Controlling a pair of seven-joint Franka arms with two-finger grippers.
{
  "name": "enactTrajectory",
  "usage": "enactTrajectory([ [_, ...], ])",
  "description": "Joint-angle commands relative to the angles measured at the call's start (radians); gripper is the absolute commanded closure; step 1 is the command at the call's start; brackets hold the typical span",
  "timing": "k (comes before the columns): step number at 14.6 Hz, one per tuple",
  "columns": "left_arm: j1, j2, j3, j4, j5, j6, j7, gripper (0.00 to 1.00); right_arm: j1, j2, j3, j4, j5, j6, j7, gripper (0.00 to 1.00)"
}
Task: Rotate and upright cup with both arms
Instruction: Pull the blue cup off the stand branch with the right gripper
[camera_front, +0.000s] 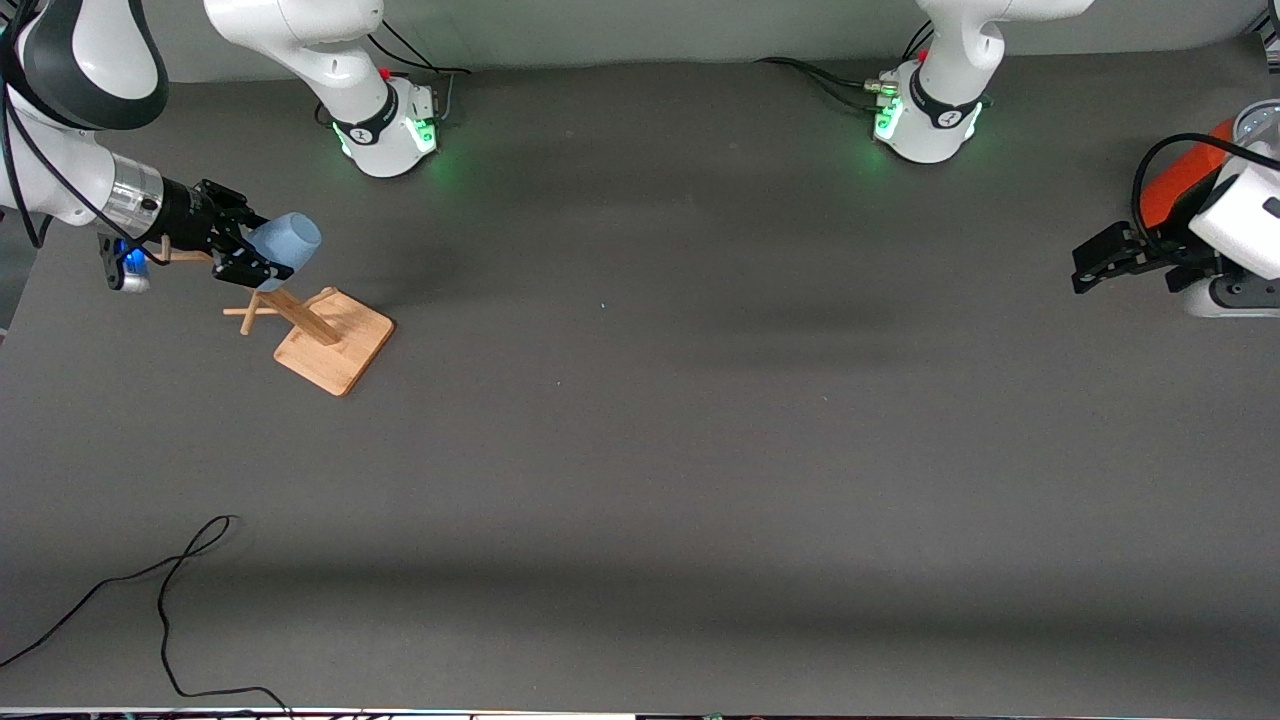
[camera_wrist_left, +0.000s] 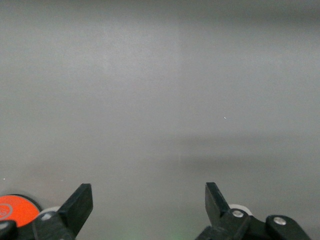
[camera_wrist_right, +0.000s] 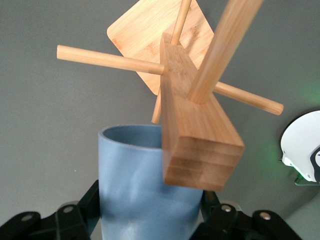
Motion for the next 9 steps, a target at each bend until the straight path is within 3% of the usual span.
enactTrajectory([
  [1,-0.009,-0.012,0.003,0.005,0.009,-0.018,-0.015,0.0,-0.005,-0.018,-0.004,0.012,0.002,-0.028,-0.009,0.62],
  [9,-0.009,-0.012,0.003,0.005,0.009,-0.016,-0.015,0.0,-0.002,-0.065,0.007,0.055,0.09,-0.109,0.052,0.62],
])
